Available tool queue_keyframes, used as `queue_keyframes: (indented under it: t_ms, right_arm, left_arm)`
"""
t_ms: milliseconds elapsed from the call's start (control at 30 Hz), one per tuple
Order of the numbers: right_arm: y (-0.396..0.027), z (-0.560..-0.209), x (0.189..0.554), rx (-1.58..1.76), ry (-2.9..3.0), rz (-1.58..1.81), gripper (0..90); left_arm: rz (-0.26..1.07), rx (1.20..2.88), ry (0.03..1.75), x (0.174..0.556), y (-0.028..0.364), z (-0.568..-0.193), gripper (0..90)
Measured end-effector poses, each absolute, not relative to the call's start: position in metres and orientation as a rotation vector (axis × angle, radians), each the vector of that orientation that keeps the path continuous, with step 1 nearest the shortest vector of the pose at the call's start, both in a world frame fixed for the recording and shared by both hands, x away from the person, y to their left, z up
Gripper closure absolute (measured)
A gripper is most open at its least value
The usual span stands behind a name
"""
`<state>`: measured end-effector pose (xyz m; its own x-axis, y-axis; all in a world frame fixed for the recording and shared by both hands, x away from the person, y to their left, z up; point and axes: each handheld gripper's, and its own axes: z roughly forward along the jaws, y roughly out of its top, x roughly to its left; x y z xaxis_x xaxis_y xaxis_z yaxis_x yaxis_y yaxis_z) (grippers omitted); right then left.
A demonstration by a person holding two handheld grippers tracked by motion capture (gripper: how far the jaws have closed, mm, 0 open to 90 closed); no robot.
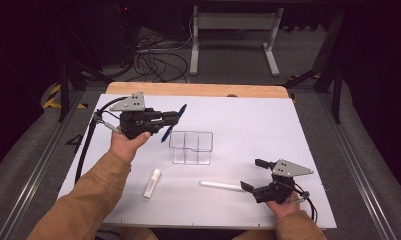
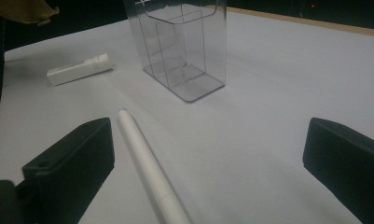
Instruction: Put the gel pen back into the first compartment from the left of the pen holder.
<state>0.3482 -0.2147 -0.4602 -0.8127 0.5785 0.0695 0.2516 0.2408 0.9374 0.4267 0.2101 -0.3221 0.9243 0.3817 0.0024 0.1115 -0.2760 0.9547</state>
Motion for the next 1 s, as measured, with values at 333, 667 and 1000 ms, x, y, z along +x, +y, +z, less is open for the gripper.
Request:
queue_keyframes:
  t_ms: [333, 667, 1000]
  right_arm:
    - [-0.215, -0.460, 0.348, 0.766, 2.226, 1.598, 2.6]
    - [-0.215, -0.460, 0.348, 0.763, 2.229, 1.600, 2.6]
    - [-0.214, -0.460, 0.348, 0.759, 2.230, 1.596, 2.6]
  left_arm:
    - [0.220, 1.767, 0.408, 0.435, 0.200, -0.335, 79.0]
    - [0.232, 1.747, 0.457, 0.438, 0.192, -0.349, 78.9]
    - [0.303, 1.788, 0.475, 0.435, 0.189, -0.359, 78.8]
